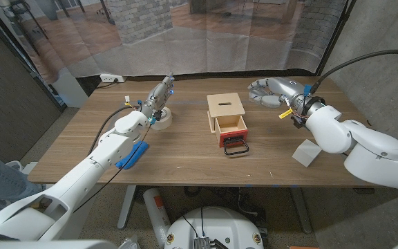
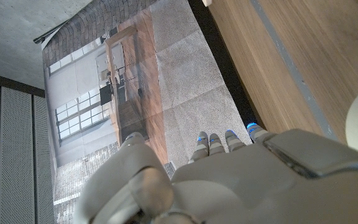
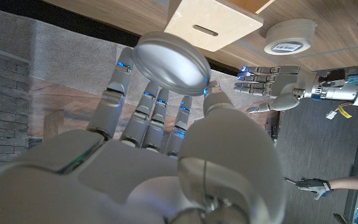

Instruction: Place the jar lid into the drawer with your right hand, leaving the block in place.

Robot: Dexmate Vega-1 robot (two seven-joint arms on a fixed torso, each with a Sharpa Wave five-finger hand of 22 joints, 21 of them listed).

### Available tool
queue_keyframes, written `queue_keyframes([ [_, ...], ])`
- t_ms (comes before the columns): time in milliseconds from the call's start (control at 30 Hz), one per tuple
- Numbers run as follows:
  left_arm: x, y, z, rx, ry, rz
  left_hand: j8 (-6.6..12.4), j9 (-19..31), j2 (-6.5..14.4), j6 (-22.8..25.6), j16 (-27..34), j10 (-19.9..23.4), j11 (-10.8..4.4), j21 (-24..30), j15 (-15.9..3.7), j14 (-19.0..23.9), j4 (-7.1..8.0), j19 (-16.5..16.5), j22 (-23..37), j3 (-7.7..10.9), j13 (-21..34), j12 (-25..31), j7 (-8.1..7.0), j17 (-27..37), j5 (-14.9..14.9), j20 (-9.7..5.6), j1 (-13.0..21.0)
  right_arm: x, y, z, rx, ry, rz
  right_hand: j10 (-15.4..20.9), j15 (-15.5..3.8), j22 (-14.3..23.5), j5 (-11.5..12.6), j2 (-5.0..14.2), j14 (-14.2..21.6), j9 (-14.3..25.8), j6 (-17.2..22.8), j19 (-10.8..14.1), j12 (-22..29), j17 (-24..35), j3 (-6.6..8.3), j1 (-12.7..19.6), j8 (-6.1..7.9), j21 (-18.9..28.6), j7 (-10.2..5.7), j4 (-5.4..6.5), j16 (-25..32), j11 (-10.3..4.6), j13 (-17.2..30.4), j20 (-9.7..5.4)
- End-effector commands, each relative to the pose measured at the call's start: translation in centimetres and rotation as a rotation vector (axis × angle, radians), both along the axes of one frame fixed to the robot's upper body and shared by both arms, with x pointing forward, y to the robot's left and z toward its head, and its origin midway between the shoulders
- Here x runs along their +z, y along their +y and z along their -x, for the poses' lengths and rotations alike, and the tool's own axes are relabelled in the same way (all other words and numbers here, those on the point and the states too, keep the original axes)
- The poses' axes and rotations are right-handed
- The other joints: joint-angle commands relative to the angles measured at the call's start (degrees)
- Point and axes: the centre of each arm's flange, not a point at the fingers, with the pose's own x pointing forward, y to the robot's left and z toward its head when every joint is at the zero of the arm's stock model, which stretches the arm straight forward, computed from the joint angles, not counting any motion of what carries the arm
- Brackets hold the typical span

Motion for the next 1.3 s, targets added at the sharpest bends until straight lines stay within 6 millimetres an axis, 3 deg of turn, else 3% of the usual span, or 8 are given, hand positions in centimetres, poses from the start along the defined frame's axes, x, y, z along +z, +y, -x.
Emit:
queue_keyframes([
  [33,-0.1,0.1,0.0,0.001,0.003,0.002,-0.16,0.28,0.06,0.06,0.06,-0.01,0.06,0.18,-0.21,-1.92,-0.12,-7.55,0.16,-0.08,0.13,0.03,-0.31,0.21,-0.08,-0.12,0.4,-0.1,1.1,0.0,0.059,-0.002,0.017,0.51,-3.28,0.21,0.23,-0.12,0.53,0.21,0.54,1.09,0.16,0.34,0.56,0.72,-0.06,0.07,0.06,0.06,0.23,-0.17,0.1,-1.05],
  [1300,-0.3,0.1,0.1,0.006,0.0,0.005,-0.12,0.28,0.18,0.14,0.05,-0.05,0.03,0.19,-0.23,-1.98,-0.16,-7.57,0.17,-0.34,0.13,0.03,-0.31,0.21,-0.16,-0.1,0.54,-1.2,3.9,-1.4,0.205,0.034,0.023,0.94,-3.6,0.26,0.31,0.1,1.23,0.35,0.95,1.37,0.12,0.39,0.79,0.68,-0.22,0.03,0.04,0.22,0.32,-0.17,0.23,-1.2],
])
